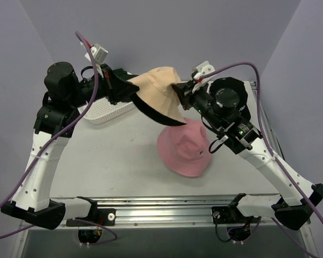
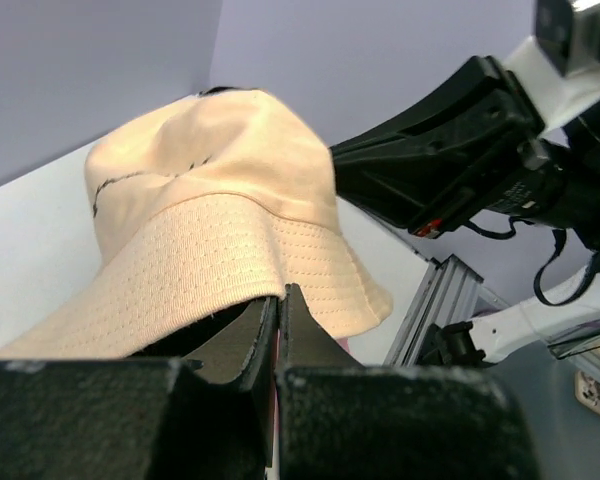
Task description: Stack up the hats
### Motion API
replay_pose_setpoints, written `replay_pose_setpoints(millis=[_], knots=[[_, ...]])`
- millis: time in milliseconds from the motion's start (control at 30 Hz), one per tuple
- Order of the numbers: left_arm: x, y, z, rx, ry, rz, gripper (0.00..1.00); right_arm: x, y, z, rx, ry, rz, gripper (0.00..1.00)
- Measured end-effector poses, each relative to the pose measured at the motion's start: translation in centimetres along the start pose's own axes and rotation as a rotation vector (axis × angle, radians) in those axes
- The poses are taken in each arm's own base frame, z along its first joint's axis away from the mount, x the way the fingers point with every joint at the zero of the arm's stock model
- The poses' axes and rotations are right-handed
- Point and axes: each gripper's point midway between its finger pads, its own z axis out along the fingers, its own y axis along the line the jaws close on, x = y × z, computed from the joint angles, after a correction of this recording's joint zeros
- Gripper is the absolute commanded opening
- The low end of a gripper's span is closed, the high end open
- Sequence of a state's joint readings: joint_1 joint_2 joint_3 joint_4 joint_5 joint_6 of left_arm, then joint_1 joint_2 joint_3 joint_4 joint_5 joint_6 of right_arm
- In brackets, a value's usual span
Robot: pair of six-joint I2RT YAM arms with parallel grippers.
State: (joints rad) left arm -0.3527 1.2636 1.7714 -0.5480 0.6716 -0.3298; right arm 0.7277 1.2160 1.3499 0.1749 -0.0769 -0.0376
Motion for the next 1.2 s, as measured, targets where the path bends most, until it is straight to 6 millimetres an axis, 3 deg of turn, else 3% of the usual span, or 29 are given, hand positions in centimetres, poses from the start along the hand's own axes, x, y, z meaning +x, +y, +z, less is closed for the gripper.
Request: replay_pose_setpoints(millis=[167,333,467,633,733,833,1200], knots=[[-0.8,0.4,3.1,0.092,-0.053,-0.044,0.02,-5.4,-2.9,-1.7,0.138,-0.098,-0.124,0.00],[0.5,-0.3,6.1,0.195,-0.057,-0.094,0.02,-7.1,-4.9,-3.7,0.227,-0.118,-0.247,0.00],[3.2,-1.2,8.9,0.262,-0.018,-0.115,0.02,-5.9,-6.7,-5.2,0.298,-0.084,-0.320,0.00],[7.9,-1.4,11.2,0.296,0.064,-0.157,0.02,-2.2,-8.4,-6.1,0.365,0.014,-0.390,0.00],[9.7,-0.9,11.8,0.295,0.083,-0.174,0.02,-0.2,-9.1,-6.5,0.388,0.064,-0.418,0.00],[10.6,-0.6,12.2,0.297,0.081,-0.182,0.02,0.8,-9.6,-6.9,0.402,0.094,-0.444,0.00],[12.1,0.2,15.6,0.335,0.069,-0.198,0.02,1.9,-12.8,-7.1,0.453,0.135,-0.469,0.00]])
